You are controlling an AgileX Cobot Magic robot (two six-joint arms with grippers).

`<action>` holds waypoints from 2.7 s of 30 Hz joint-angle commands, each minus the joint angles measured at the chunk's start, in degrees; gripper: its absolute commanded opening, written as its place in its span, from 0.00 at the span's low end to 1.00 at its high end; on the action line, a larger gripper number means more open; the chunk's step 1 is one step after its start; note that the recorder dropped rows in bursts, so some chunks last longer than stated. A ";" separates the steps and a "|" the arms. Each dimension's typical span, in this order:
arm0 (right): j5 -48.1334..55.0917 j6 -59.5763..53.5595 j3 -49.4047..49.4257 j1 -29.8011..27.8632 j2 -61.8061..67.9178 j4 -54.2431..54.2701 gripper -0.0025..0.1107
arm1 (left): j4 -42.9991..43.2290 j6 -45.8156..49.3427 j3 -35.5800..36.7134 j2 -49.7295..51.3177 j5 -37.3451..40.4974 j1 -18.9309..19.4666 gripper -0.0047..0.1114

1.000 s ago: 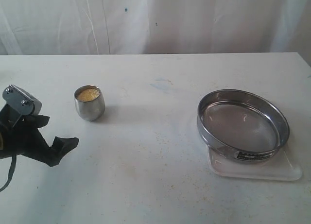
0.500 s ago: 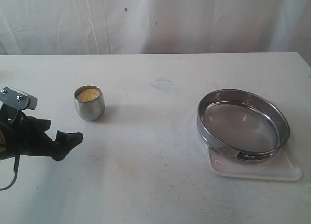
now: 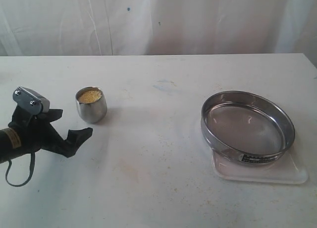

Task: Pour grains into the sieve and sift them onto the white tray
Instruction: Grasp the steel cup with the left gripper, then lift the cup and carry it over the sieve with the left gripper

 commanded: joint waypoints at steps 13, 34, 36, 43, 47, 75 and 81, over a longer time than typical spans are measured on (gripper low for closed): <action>-0.28 -0.03 0.13 0.08 -0.23 -0.16 0.02 | 5.04 -4.83 -18.42 15.79 -5.77 -0.28 0.94; -0.28 -0.03 0.13 0.08 -0.23 -0.16 0.02 | 10.04 -10.27 -30.33 21.54 -3.46 -2.75 0.24; -0.28 -0.03 0.13 0.08 -0.23 -0.16 0.02 | 10.04 -10.27 -30.33 21.54 -3.46 -2.65 0.07; -0.28 -0.03 0.13 0.08 -0.23 -0.16 0.02 | 10.84 -13.22 -30.33 21.54 -5.77 -2.65 0.04; -0.28 -0.03 0.13 0.08 -0.23 -0.16 0.02 | 12.84 -16.58 -30.33 20.50 -5.77 -2.65 0.04; -0.28 -0.03 0.13 0.08 -0.23 -0.16 0.02 | 21.71 -30.48 -40.49 -2.83 18.12 -32.21 0.04; -0.28 -0.03 0.13 0.08 -0.23 -0.16 0.02 | 14.60 -30.99 -46.01 0.69 19.01 -36.39 0.04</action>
